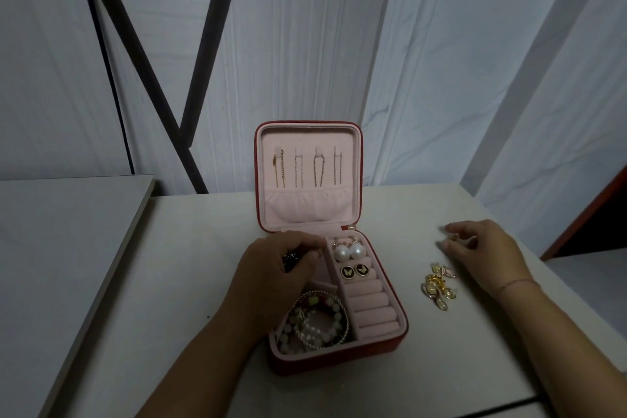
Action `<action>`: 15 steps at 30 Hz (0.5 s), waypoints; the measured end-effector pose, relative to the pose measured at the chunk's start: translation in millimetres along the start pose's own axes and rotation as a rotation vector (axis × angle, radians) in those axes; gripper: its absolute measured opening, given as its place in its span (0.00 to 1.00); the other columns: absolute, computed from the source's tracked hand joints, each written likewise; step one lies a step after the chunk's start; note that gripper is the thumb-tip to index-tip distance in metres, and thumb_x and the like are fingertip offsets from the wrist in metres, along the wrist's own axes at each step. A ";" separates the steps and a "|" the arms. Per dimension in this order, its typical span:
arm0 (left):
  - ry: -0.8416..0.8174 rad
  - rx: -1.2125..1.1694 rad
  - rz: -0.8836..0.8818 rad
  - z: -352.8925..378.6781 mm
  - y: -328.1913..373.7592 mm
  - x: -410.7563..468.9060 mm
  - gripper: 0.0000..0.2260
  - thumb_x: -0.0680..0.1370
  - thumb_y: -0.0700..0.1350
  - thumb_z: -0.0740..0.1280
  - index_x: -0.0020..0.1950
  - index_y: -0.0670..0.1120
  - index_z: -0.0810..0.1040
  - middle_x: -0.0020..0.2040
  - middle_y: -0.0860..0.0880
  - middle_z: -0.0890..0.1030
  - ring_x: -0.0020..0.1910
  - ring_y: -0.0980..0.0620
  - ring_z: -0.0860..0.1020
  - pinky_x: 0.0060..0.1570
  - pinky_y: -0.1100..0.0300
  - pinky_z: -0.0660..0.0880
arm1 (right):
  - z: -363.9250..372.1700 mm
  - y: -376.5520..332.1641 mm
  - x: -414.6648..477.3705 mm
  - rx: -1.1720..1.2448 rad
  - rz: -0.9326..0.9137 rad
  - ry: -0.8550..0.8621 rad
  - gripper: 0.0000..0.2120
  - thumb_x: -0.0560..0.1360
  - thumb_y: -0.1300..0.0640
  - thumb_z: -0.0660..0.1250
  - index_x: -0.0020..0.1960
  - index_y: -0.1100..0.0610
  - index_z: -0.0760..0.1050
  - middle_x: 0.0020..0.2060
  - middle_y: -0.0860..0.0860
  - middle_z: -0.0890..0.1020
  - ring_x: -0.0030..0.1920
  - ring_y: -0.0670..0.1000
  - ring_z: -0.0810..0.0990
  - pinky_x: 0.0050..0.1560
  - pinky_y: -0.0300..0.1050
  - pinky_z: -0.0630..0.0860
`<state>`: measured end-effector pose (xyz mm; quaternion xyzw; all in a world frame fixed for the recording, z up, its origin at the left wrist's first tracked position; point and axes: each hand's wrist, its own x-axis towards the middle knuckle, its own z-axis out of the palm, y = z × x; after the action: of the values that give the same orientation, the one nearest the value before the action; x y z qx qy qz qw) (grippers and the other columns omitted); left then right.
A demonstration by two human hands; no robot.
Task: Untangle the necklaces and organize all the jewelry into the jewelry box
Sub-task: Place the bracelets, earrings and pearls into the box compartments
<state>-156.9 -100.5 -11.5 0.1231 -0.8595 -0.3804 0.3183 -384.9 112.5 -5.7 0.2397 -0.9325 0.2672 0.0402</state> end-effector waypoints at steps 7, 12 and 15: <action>0.000 -0.008 0.001 -0.1 0.5 -0.1 0.13 0.76 0.42 0.68 0.51 0.61 0.77 0.46 0.69 0.76 0.51 0.71 0.75 0.49 0.77 0.70 | 0.5 -1.1 0.0 -0.023 -0.023 0.025 0.07 0.72 0.57 0.72 0.49 0.57 0.82 0.46 0.54 0.81 0.44 0.50 0.75 0.50 0.43 0.70; 0.000 -0.014 -0.003 0.6 -0.4 0.4 0.12 0.77 0.43 0.67 0.51 0.62 0.77 0.46 0.69 0.77 0.51 0.71 0.75 0.49 0.77 0.70 | -14.1 -36.9 -26.5 0.236 -0.146 0.058 0.10 0.71 0.65 0.72 0.45 0.51 0.81 0.43 0.50 0.81 0.43 0.50 0.79 0.48 0.41 0.74; -0.004 -0.010 -0.003 0.4 0.1 0.0 0.12 0.77 0.42 0.67 0.52 0.61 0.77 0.46 0.69 0.76 0.51 0.71 0.75 0.49 0.77 0.70 | -11.0 -73.8 -61.1 0.503 -0.302 -0.055 0.13 0.68 0.67 0.74 0.45 0.51 0.82 0.41 0.47 0.84 0.41 0.42 0.81 0.44 0.30 0.74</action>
<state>-157.1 -100.2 -11.7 0.1221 -0.8581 -0.3854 0.3166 -297.1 89.4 26.6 0.3854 -0.7914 0.4745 -0.0063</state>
